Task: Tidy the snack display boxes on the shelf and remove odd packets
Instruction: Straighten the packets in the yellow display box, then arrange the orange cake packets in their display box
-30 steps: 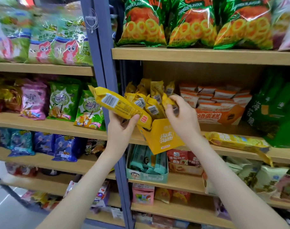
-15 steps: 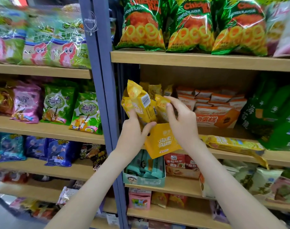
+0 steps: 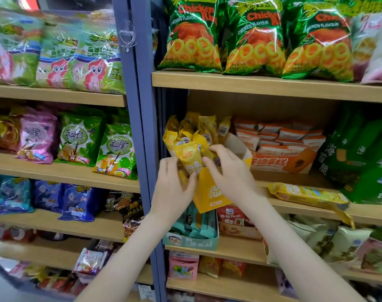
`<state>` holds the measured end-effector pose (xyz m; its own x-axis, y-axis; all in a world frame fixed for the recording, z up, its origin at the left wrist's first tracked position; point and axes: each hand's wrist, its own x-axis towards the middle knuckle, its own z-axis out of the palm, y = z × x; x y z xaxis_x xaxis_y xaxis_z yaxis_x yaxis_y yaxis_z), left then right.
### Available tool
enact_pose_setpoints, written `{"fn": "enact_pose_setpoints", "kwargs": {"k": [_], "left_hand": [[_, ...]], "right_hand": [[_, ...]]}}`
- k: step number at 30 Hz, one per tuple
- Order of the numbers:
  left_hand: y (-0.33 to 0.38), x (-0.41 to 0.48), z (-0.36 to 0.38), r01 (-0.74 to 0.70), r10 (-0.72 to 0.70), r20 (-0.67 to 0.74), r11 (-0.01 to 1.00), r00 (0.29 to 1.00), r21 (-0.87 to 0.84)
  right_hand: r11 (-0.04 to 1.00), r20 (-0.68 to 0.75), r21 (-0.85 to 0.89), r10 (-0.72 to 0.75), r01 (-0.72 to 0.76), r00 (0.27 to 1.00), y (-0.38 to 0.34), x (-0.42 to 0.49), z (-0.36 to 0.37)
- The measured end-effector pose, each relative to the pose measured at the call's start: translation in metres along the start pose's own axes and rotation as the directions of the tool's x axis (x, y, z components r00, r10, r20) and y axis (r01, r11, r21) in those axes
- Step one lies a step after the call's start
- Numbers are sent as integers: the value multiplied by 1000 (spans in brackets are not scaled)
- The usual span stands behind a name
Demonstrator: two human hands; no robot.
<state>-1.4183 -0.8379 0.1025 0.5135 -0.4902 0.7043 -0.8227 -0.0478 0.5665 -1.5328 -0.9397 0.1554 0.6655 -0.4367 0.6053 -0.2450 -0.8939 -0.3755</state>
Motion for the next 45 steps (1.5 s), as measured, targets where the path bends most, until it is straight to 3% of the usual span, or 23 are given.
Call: {"fn": "enact_pose_setpoints", "kwargs": {"k": [3,5,7,9,11,13,15,18,25,29,32,35,40,45], "left_hand": [[-11,1,1,-20,17,-67,998,998,-55],[-17,6,3,-33,28,-55,995,998,-97],[-21,13,4,-119,114,-56,989,992,-85],[-23,24,5,-177,174,-62,983,983,-47],[-25,31,5,-194,192,-56,981,980,-22],[-27,28,7,-202,201,-36,979,979,-38],[-32,13,10,-196,195,-18,977,981,-80],[-44,-11,17,-247,245,-27,965,969,-89],[-67,-10,34,-489,491,-6,868,871,79],[-61,0,42,-534,544,-10,828,839,172],[-60,8,55,-564,585,-16,789,811,242],[-60,14,71,-544,594,1,737,805,402],[-69,30,91,-425,469,95,673,878,606],[-71,55,109,-419,384,195,680,903,601]], "right_hand": [[996,-19,-85,-39,38,999,1,-4,3],[1000,-43,-20,13,-14,999,0,-1,3],[997,-135,55,62,-55,989,-1,5,1],[997,-270,74,37,-18,962,-5,13,-4],[997,-310,72,-4,27,951,-10,18,-7],[996,-212,83,-2,20,977,-12,16,-5],[997,-47,-23,67,-68,997,-9,1,6],[966,-44,-210,145,-151,989,-3,-34,33],[996,-109,19,90,-88,990,24,-30,54],[983,-4,184,13,-12,1000,48,-17,46],[956,153,273,64,-104,986,64,-2,36],[954,142,213,184,-211,973,79,11,38],[889,80,5,456,-458,886,107,22,46],[890,69,-190,434,-415,898,120,27,41]]}}
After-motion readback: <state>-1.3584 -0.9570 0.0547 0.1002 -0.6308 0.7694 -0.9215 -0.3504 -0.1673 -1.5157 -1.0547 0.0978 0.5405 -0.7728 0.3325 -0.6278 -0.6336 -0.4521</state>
